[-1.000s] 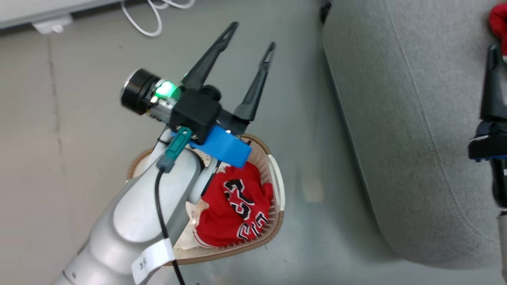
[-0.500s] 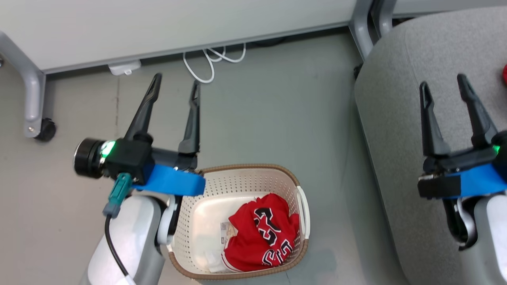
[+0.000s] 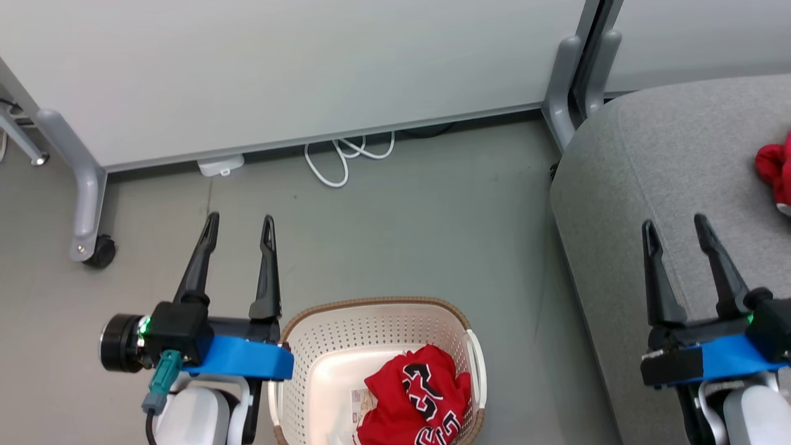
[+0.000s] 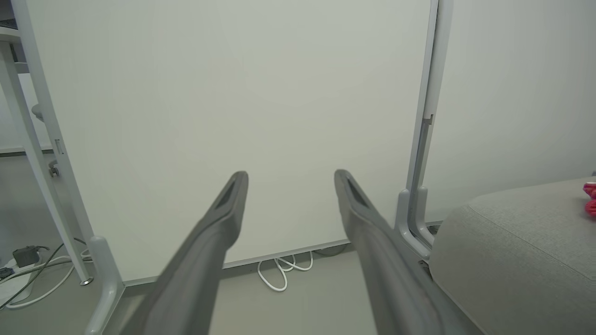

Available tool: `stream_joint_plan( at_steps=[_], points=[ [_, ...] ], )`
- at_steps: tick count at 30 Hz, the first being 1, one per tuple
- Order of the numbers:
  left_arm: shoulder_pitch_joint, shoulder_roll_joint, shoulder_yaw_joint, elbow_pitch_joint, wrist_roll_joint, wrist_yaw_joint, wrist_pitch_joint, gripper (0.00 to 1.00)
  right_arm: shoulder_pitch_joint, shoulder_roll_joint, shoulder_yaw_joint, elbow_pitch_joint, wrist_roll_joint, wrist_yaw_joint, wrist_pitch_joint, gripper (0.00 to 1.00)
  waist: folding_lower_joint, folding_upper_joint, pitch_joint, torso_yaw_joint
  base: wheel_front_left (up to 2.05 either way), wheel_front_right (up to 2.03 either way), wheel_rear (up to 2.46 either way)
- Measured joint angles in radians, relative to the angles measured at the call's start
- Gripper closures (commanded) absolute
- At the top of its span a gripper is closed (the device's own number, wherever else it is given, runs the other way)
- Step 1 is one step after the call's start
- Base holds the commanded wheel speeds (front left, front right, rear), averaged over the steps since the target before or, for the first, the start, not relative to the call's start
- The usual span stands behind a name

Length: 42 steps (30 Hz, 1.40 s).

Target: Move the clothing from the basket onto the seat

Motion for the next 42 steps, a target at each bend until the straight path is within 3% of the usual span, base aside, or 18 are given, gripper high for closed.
stream_joint_plan(
  at_steps=[12, 30, 42],
  points=[
    [0.077, -0.02, 0.039, 0.024, 0.023, -0.034, 0.0, 0.0, 0.096, 0.038, -0.022, 0.012, 0.009, 0.0, 0.0, 0.0, 0.0001, 0.0001, -0.045, -0.009, 0.0, 0.0, 0.0],
    [0.092, -0.024, 0.042, 0.049, 0.031, -0.048, 0.0, 0.0, 0.12, 0.056, -0.019, 0.026, 0.009, 0.0, 0.0, 0.0, 0.0002, 0.0, -0.044, -0.008, 0.0, 0.0, 0.0],
    [-0.016, -0.025, -0.054, 0.137, 0.025, -0.07, 0.0, 0.0, 0.076, 0.058, -0.002, 0.029, 0.01, 0.0, 0.0, 0.0, 0.0001, 0.0, 0.011, -0.017, 0.0, 0.0, 0.0]
  ],
)
